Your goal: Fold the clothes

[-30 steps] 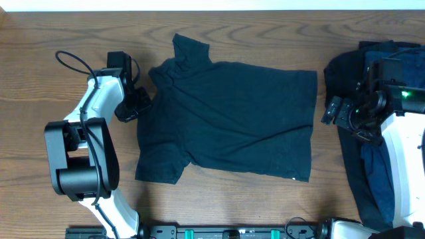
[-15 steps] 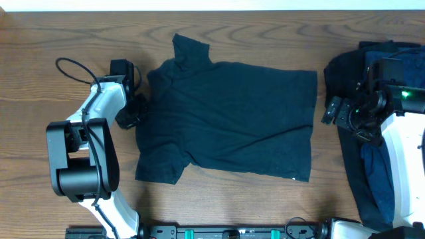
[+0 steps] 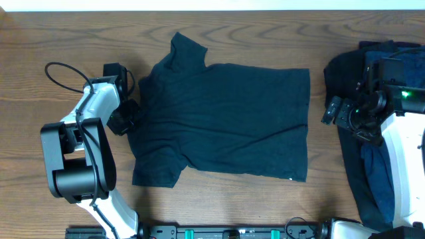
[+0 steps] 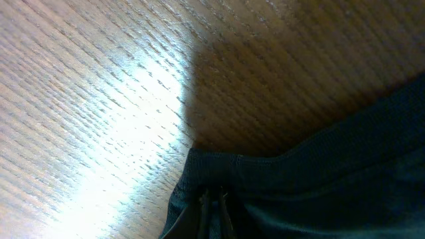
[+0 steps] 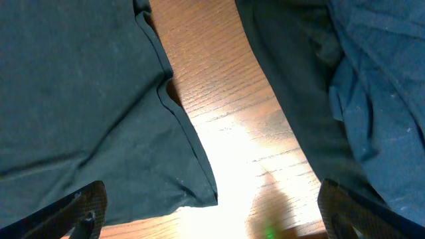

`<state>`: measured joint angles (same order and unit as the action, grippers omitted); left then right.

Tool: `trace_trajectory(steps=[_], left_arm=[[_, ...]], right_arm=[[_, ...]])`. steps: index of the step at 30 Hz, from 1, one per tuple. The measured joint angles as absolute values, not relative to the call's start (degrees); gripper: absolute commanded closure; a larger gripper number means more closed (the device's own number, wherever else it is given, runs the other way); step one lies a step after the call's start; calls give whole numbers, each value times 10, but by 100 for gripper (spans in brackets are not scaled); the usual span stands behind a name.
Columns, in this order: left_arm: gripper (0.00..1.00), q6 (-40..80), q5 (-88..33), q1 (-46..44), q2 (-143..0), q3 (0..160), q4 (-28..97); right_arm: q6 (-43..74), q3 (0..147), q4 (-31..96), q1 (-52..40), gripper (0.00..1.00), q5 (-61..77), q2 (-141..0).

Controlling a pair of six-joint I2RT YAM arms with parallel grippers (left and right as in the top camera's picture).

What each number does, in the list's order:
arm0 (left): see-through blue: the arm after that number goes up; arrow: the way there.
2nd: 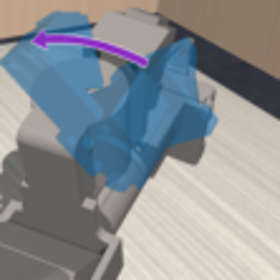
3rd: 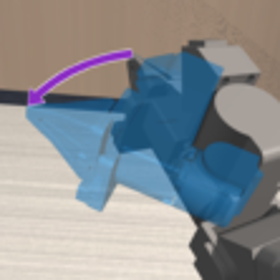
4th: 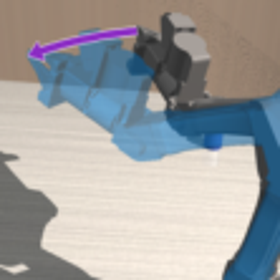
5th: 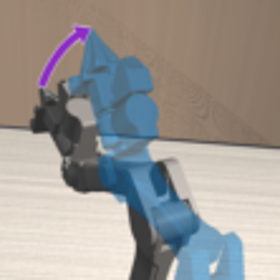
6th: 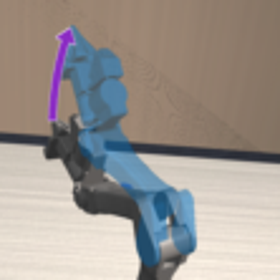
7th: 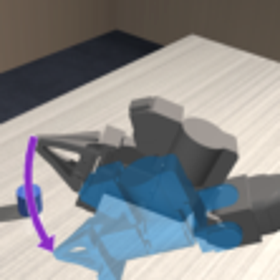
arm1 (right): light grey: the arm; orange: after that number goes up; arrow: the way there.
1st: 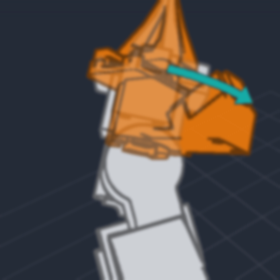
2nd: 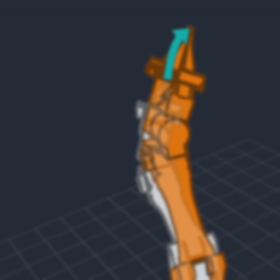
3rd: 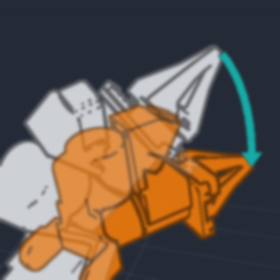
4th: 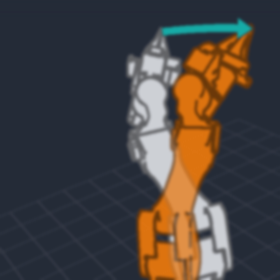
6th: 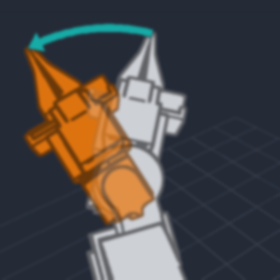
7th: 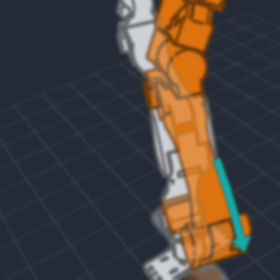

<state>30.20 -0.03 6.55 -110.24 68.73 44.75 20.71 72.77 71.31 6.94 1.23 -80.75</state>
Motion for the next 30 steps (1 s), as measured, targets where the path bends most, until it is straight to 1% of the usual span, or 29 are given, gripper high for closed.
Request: trace_trajectory(steps=[3, 7, 8, 10, 14, 17, 19, 22, 23, 24, 27, 30], left_arm=[[84, 301, 3, 66, -1102, 687, 450], [83, 301, 5, 67, -1097, 685, 459], [77, 301, 6, 67, -1094, 683, 465], [74, 299, 8, 68, -1080, 677, 471], [71, 299, 13, 68, -1018, 672, 472], [71, 293, 15, 68, -952, 672, 480], [72, 288, 15, 67, -910, 672, 499], [82, 285, 14, 66, -868, 672, 541], [87, 284, 10, 65, -859, 672, 561], [89, 286, 5, 63, -852, 672, 578], [92, 283, -16, 50, -844, 670, 622], [92, 283, -31, 29, -843, 644, 626]], right_arm=[[207, 728, 713, 69, 1, 12, -808], [207, 728, 713, 69, 1, 12, -808], [207, 728, 713, 69, 1, 12, -808], [207, 728, 713, 69, 1, 12, -808], [207, 728, 713, 69, 1, 12, -808], [207, 728, 713, 69, 1, 12, -808], [207, 728, 713, 69, 1, 12, -808], [207, 728, 713, 69, 1, 12, -807], [207, 728, 714, 69, 1, 12, -808], [207, 728, 713, 69, 1, 12, -808], [207, 728, 713, 69, 1, 12, -807], [207, 728, 713, 69, 1, 12, -808]])
